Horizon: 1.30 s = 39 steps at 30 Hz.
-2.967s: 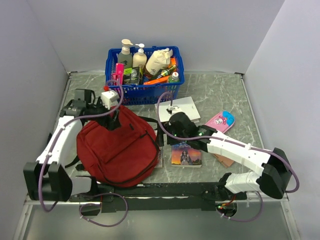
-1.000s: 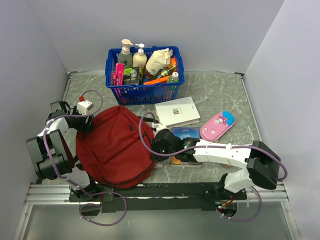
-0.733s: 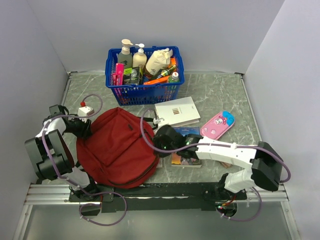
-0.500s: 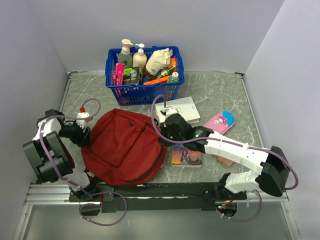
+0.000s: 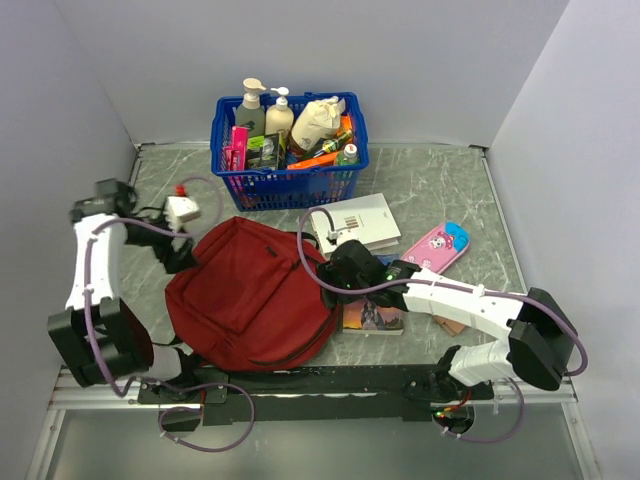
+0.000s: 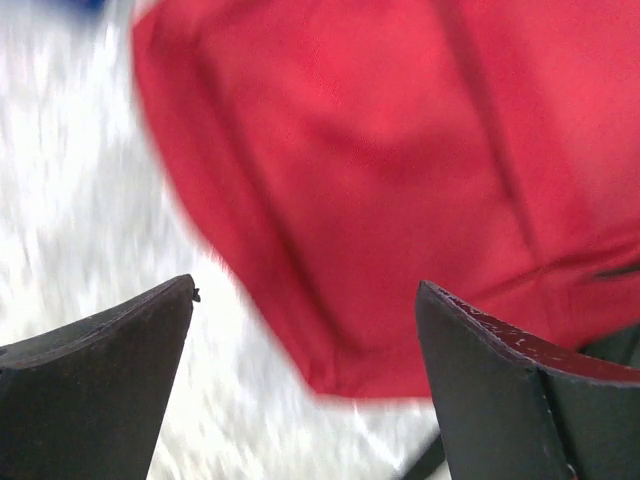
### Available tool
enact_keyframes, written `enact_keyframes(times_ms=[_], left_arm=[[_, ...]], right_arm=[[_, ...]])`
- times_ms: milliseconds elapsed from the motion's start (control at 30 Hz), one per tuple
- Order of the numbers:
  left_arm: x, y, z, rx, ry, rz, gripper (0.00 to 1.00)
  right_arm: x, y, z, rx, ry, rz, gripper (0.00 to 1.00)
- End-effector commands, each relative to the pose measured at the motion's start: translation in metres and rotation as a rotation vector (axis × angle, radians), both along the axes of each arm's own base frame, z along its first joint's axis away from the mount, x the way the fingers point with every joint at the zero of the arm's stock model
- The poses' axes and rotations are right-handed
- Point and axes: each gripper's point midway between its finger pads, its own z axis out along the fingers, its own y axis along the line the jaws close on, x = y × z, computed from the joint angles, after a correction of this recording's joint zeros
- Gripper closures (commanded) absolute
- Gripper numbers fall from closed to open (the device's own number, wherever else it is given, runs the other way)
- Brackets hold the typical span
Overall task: Pack the student bag
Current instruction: Move the student bag to the center of the board, then unzip the student bag at the center of the board.
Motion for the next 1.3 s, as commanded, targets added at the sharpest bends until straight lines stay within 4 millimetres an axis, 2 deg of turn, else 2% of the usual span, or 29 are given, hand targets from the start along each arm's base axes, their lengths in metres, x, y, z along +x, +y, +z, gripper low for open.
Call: enact_keyframes(times_ms=[0, 33, 67, 100, 167, 200, 267, 300, 367, 400, 433, 467, 600, 767, 900, 967, 1067, 1133, 1267], left_arm=[[0.018, -0.061, 0.009, -0.093, -0.115, -0.129, 0.04], [0.023, -0.077, 0.006, -0.103, -0.130, -0.168, 0.04], [0.024, -0.085, -0.001, -0.118, -0.119, -0.173, 0.04], [0.030, -0.091, -0.006, -0.121, -0.128, -0.194, 0.04], [0.044, -0.107, -0.005, -0.118, -0.194, -0.259, 0.04], [0.049, -0.111, -0.014, -0.117, -0.184, -0.287, 0.04], [0.054, -0.117, -0.016, -0.094, -0.216, -0.377, 0.04], [0.053, -0.131, -0.026, -0.085, -0.188, -0.434, 0.04], [0.066, -0.133, -0.025, -0.039, -0.215, -0.467, 0.04], [0.069, -0.138, -0.032, -0.037, -0.204, -0.491, 0.04], [0.075, -0.141, -0.027, -0.028, -0.225, -0.512, 0.04], [0.077, -0.143, -0.034, -0.016, -0.213, -0.536, 0.03], [0.083, -0.165, -0.040, 0.000, -0.226, -0.613, 0.01], [0.079, -0.172, -0.062, 0.052, -0.229, -0.704, 0.01], [0.070, -0.177, -0.080, 0.081, -0.234, -0.810, 0.09], [0.072, -0.179, -0.086, 0.090, -0.207, -0.810, 0.11], [0.077, -0.183, -0.090, 0.103, -0.200, -0.822, 0.16], [0.078, -0.180, -0.095, 0.138, -0.196, -0.840, 0.22], [0.073, -0.179, -0.102, 0.168, -0.185, -0.879, 0.31]], right_arm=[[0.021, -0.004, 0.043, 0.054, -0.133, -0.064, 0.18], [0.025, -0.004, 0.052, 0.067, -0.153, -0.073, 0.18], [0.027, -0.003, 0.060, 0.082, -0.166, -0.075, 0.18], [0.030, -0.001, 0.076, 0.116, -0.189, -0.080, 0.18], [0.033, 0.003, 0.090, 0.151, -0.204, -0.081, 0.19], [0.034, 0.003, 0.094, 0.158, -0.208, -0.083, 0.19], [0.034, 0.004, 0.095, 0.163, -0.207, -0.083, 0.20], [0.035, 0.005, 0.095, 0.171, -0.209, -0.083, 0.20], [0.035, 0.005, 0.090, 0.174, -0.204, -0.083, 0.21], [0.037, 0.007, 0.091, 0.189, -0.209, -0.083, 0.22], [0.038, 0.007, 0.091, 0.196, -0.209, -0.087, 0.22], [0.040, 0.007, 0.089, 0.202, -0.205, -0.093, 0.22], [0.045, 0.010, 0.093, 0.237, -0.208, -0.105, 0.23], [0.044, 0.012, 0.093, 0.272, -0.195, -0.106, 0.24], [0.045, 0.007, 0.091, 0.296, -0.177, -0.117, 0.25], [0.043, 0.006, 0.090, 0.312, -0.168, -0.116, 0.26], [0.042, 0.002, 0.088, 0.322, -0.163, -0.125, 0.27], [0.040, 0.001, 0.088, 0.329, -0.165, -0.123, 0.28], [0.039, -0.002, 0.084, 0.332, -0.166, -0.123, 0.28]])
